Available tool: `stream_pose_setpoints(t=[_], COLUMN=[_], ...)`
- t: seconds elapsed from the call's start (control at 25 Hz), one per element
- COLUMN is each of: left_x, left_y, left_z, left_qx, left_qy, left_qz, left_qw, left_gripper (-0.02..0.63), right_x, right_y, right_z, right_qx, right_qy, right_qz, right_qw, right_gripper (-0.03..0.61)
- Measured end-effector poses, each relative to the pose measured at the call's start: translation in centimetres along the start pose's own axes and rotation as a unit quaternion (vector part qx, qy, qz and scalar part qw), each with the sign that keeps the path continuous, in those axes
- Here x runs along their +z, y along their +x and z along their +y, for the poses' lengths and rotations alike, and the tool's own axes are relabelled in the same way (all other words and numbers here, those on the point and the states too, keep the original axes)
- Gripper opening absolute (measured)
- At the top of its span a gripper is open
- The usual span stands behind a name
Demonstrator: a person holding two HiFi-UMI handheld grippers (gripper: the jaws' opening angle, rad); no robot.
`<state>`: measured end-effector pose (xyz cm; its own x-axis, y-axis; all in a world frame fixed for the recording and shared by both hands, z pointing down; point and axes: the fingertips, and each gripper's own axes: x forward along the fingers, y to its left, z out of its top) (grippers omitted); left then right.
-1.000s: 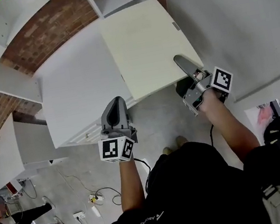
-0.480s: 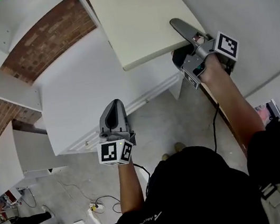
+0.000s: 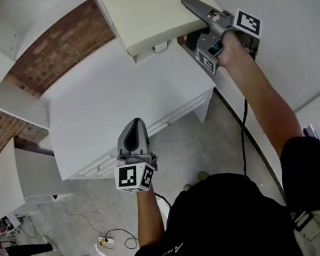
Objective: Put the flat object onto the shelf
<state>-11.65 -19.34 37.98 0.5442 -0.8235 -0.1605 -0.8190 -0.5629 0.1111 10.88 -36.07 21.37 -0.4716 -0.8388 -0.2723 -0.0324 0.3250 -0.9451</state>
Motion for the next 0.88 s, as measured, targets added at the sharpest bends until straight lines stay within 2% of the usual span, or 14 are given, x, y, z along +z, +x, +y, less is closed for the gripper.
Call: stream_pose_setpoints(t=[0.28, 0.52, 0.88], left_x=[2.7, -0.2, -0.9], left_y=[1.7, 0.5, 0.9], left_z=[1.3, 0.3, 0.2], left_qx=[0.01, 0.019, 0.026], left_qy=[-0.012, 0.004, 0.008], left_qz=[0.011, 0.018, 0.023], left_qw=[0.9998, 0.9997, 0.9994], left_gripper=[-0.002, -0.002, -0.002], right_x=[2.5, 3.8, 4.0], right_y=[7.3, 7.7, 8.4], right_z=[2.3, 0.0, -0.2], right_qx=[-0.012, -0.014, -0.002], right_qy=[0.013, 0.013, 0.024], right_qz=[0.0, 0.003, 0.008], right_qw=[1.0, 1.0, 1.0], right_gripper=[0.258, 0.258, 0.259])
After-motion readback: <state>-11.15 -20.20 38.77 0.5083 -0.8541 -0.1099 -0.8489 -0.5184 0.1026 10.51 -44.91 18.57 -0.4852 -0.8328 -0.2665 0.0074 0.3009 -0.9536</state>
